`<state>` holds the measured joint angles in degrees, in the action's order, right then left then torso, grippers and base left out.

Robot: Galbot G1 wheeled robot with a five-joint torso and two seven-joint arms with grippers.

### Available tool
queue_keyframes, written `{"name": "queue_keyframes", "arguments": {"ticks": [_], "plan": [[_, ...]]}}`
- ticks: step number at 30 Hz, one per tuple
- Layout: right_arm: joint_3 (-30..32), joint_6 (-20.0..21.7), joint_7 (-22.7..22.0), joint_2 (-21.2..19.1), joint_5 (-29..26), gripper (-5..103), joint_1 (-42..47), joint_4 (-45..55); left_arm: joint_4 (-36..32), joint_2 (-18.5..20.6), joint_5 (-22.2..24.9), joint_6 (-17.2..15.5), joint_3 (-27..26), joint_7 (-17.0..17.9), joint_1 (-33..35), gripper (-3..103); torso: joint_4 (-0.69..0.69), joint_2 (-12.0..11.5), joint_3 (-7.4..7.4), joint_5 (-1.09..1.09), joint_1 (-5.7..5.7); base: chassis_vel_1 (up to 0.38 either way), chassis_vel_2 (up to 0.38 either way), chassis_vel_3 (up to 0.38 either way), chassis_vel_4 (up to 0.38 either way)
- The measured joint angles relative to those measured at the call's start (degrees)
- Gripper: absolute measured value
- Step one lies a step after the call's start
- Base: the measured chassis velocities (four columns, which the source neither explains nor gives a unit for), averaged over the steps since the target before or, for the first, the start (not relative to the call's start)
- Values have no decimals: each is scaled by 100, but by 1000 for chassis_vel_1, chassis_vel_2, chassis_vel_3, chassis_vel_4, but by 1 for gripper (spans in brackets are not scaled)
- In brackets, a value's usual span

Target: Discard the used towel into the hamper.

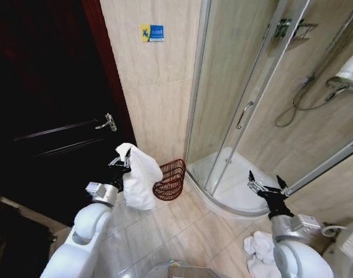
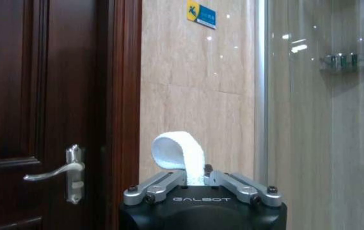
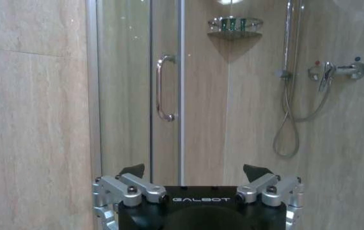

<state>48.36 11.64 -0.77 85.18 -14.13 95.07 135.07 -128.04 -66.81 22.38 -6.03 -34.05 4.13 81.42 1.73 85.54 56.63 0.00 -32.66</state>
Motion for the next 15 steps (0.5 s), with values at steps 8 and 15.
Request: {"name": "queue_keyframes", "arguments": {"ticks": [8, 15], "plan": [[5, 2, 36, -11, 3, 100, 8, -10, 12, -41, -31, 10, 22, -30, 7, 1, 0, 0, 0, 0, -1, -38, 44, 47, -40], [1, 2, 63, -11, 1, 100, -20, -32, 10, 0, -30, 10, 0, -36, -5, 1, 0, 0, 0, 0, -1, -47, 44, 51, -45]]}}
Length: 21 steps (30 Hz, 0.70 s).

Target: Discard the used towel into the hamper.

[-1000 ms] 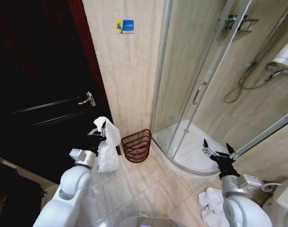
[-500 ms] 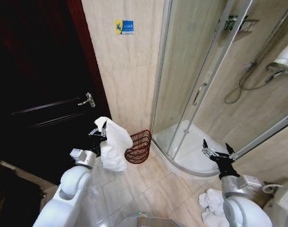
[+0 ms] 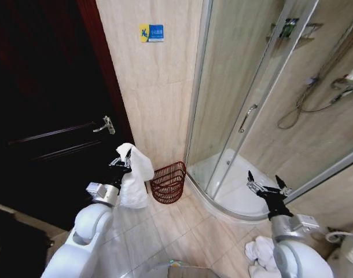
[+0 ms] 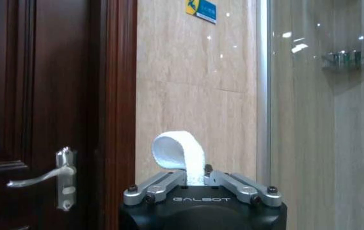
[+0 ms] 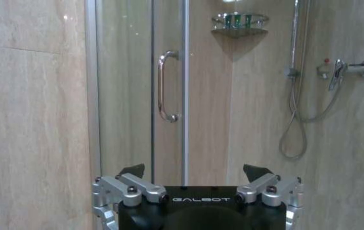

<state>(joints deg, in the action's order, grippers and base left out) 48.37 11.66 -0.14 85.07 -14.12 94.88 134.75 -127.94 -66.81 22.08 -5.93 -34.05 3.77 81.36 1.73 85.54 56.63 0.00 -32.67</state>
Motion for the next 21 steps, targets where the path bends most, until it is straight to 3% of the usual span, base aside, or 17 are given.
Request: {"name": "queue_keyframes", "arguments": {"ticks": [17, 21], "plan": [[-24, 0, 14, 12, 19, 100, 27, 7, 85, 105, 59, 9, 11, -49, -57, 1, 0, 0, 0, 0, -1, -56, 61, 57, -56], [-52, 22, -2, 47, 185, 100, 25, 37, 475, 283, 139, 146, 133, -222, -312, 1, 0, 0, 0, 1, -1, -13, 12, 6, -9]]}}
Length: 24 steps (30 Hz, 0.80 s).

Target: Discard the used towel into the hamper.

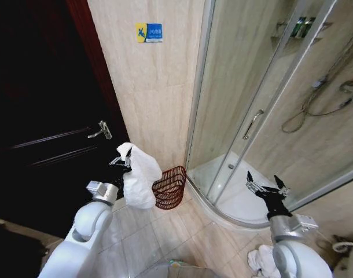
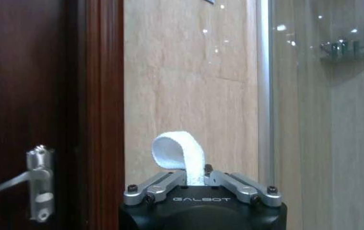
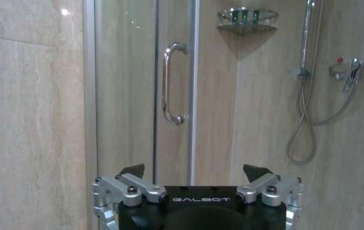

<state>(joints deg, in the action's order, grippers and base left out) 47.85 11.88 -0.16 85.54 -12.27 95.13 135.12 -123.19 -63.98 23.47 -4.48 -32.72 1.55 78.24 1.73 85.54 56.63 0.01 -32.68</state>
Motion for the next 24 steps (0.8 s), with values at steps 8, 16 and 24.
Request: {"name": "queue_keyframes", "arguments": {"ticks": [8, 16, 24], "plan": [[83, 122, -97, -39, 102, 100, -54, 6, 730, 223, 195, 30, 413, -178, -737, 1, -1, 0, 0, 1, 2, 0, 0, 0, 0], [22, 177, -179, 38, 328, 100, -100, 26, 1354, 455, 445, 119, 829, -258, -1565, 1, 1, 0, 0, 0, 1, 0, 0, 0, 0], [28, 182, -230, 153, 477, 100, -34, 52, 2127, 451, 620, 170, 1470, -302, -2547, 1, 0, 0, 0, 0, 1, 0, 0, 0, 0]]}}
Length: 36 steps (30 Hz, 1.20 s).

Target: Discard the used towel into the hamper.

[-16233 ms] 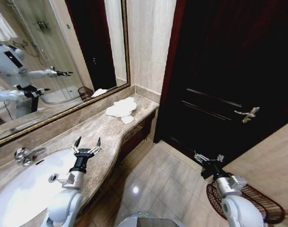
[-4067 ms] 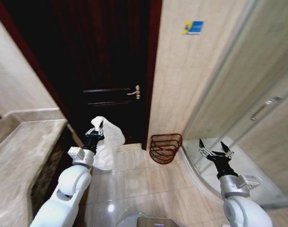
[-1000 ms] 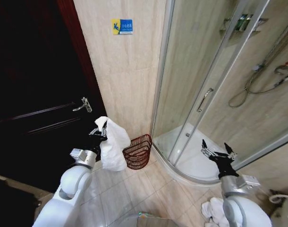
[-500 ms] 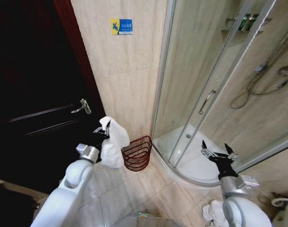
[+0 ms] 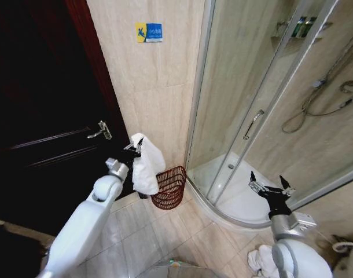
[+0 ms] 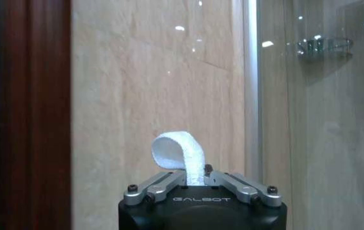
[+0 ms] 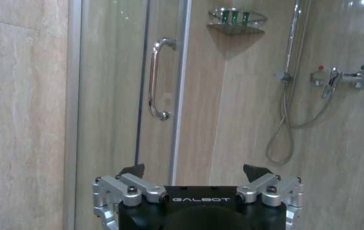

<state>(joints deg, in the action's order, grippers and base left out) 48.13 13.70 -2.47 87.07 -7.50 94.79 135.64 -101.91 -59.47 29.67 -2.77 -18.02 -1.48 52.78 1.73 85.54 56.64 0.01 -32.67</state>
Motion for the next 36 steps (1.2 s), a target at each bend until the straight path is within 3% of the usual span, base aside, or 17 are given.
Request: {"name": "queue_keyframes", "arguments": {"ticks": [15, 36], "plan": [[120, -5, -41, 213, 55, 100, 77, 79, 1240, -477, 29, 37, 1084, -44, -1263, 1, 0, 0, 0, -1, 0, 0, 0, 0, 0], [218, -94, -43, 206, 10, 100, 72, 83, 2805, -1049, -244, 286, 1567, -5, -2057, 1, 0, 0, -1, -1, 0, 0, 0, 0, 0]]}}
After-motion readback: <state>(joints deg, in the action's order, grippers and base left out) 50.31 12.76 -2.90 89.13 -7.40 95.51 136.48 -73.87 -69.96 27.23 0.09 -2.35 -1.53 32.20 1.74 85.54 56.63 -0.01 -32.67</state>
